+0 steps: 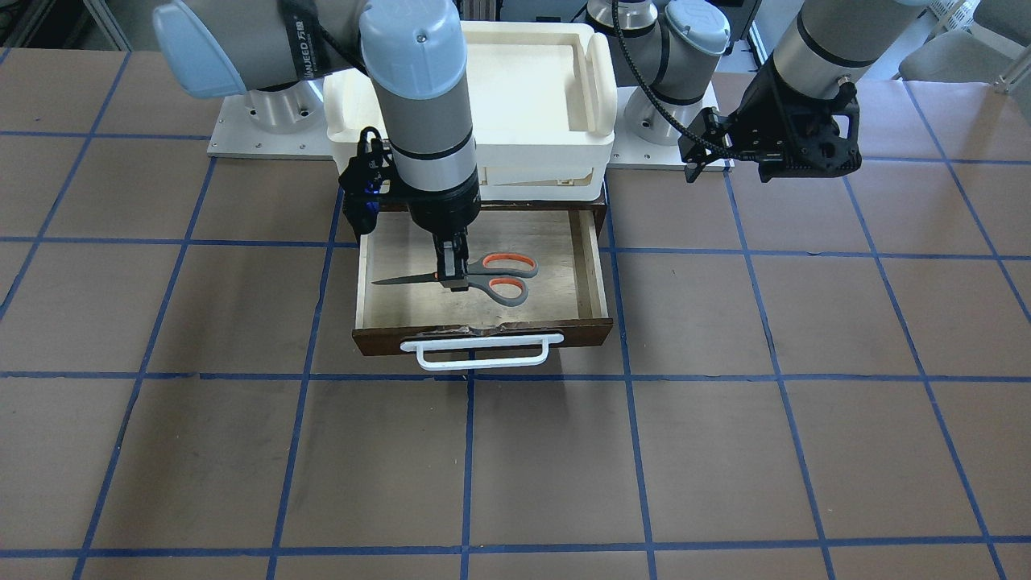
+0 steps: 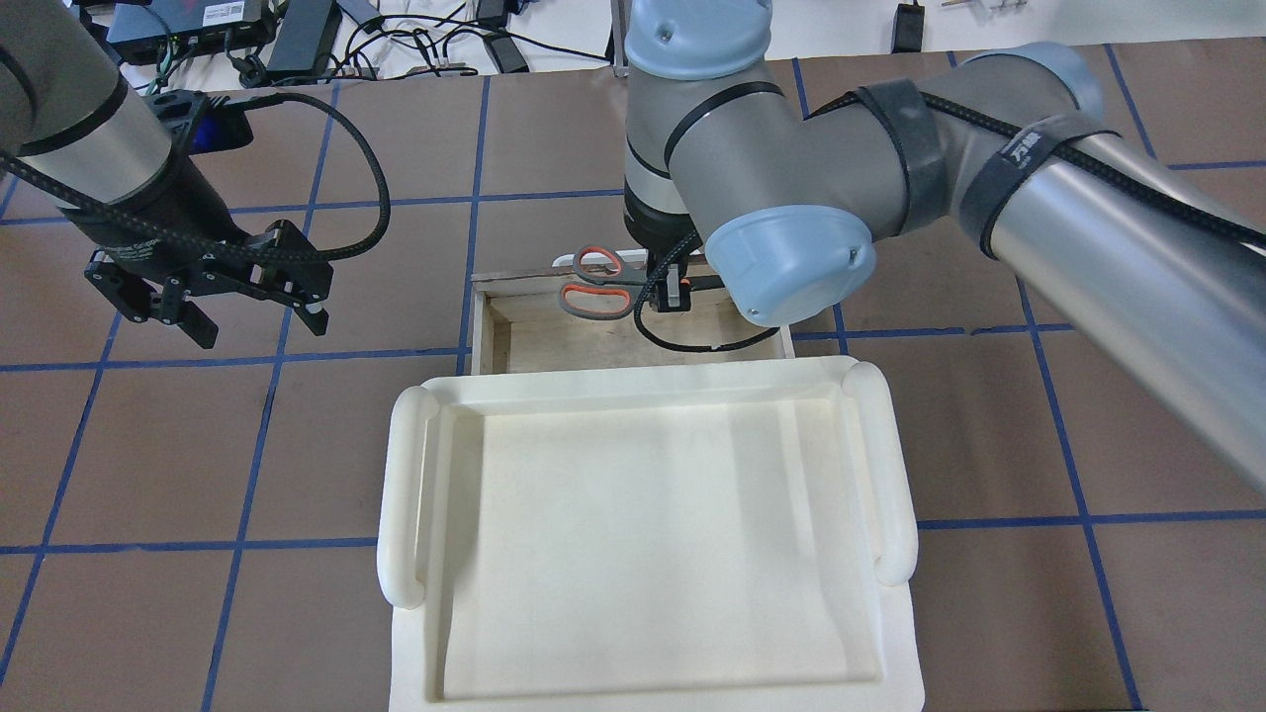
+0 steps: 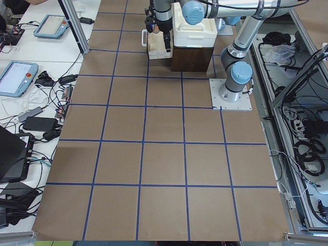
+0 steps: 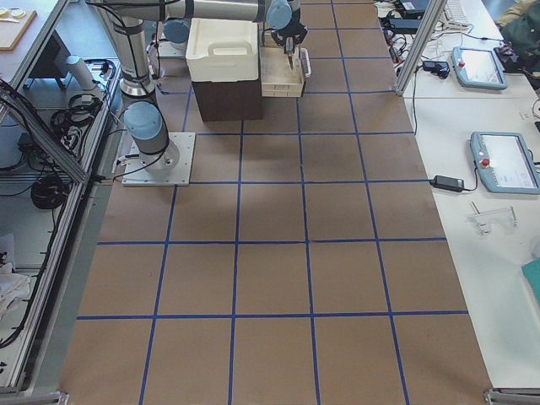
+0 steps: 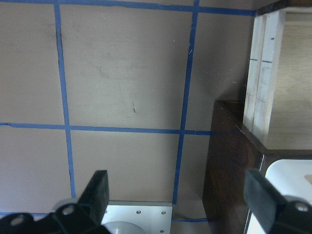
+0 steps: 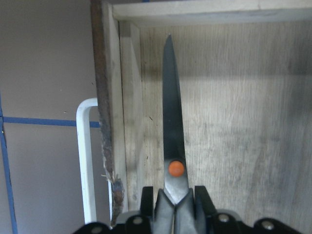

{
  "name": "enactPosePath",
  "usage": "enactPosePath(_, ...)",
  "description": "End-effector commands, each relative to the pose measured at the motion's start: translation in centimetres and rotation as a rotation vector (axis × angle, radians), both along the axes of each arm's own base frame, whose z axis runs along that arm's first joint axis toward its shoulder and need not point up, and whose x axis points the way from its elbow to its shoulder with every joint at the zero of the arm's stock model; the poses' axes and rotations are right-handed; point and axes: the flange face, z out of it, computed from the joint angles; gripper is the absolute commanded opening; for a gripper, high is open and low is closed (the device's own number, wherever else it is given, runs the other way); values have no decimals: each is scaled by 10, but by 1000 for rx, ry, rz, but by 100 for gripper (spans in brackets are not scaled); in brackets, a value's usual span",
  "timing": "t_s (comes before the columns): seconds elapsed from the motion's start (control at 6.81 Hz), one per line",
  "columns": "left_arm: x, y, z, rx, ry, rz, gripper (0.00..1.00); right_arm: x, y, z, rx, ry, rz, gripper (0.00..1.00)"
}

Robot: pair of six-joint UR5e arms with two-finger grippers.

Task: Put scissors in drawer and close it
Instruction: 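Carry the scissors with the right gripper over the open drawer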

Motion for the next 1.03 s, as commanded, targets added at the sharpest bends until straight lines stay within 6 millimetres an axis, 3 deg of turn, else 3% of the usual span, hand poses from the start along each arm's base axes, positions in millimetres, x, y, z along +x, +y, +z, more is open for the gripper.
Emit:
enactPosePath(0.0,-1,1,1,0,0,-2,100,20,5,-21,20,17,-4,0)
enactPosePath(0.73,2,3,3,-6,3,-43,100,22,12,-33,61,23,5,0)
enactPosePath(0.88,2,2,3,-10,3,-43,100,24,19,-45,82,36,11,0)
